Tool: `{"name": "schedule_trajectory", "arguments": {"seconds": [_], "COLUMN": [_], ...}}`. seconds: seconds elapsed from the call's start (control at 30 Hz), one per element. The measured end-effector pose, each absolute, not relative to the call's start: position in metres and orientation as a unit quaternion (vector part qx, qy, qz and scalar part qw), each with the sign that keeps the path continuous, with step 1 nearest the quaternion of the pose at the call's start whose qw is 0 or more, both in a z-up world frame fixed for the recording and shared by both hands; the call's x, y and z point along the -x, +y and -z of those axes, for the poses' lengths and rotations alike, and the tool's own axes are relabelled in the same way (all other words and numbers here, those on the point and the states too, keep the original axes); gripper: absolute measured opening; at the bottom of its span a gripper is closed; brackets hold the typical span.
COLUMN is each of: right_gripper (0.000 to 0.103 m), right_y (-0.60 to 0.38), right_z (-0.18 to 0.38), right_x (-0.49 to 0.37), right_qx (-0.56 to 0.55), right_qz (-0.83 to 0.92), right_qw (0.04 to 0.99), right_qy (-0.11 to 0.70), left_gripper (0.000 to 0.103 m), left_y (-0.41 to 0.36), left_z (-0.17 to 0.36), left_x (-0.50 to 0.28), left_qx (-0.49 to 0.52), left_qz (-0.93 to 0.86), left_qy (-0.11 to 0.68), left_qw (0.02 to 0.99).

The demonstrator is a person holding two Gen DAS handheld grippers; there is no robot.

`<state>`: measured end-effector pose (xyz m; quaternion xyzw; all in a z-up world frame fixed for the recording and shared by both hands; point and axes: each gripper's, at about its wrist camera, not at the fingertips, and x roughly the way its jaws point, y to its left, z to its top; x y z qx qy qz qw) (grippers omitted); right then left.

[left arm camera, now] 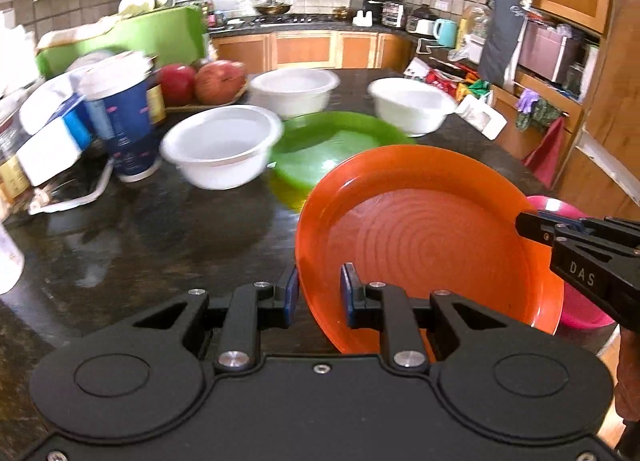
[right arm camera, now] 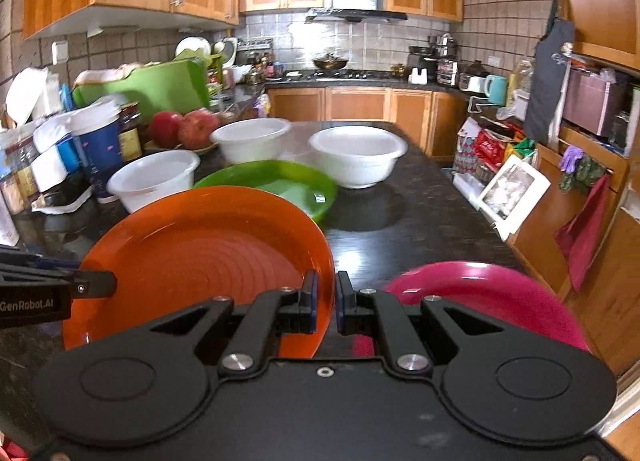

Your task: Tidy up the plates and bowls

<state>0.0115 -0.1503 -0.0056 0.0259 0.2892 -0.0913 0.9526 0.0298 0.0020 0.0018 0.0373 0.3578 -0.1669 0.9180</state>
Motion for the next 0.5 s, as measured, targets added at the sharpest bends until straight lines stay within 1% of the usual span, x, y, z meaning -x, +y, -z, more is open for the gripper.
{"name": "schedule_trajectory", "arguments": {"seconds": [0.23,0.5], "right_gripper": [0.011,0.011], "right_y": [-0.215,-0.276], "right_z": [-0.002,0.006], "right_x": [0.028,0.055], "right_qx": [-0.027,-0.033], "right_qz": [0.122,0.143], "right_qw": [0.953,0.948], "right_qy": [0.277,0.283], "left_gripper": [0.029,0.029], "left_y": [-0.06,-0.118], "left_z": [-0.005,0.002], "left_x": [-0.016,-0.006], "left_qx": [-0.043,-0.049], "left_qz": [0.19,0.204], "left_qy": [0.349,0.349], "left_qw": [0.917,0.914]}}
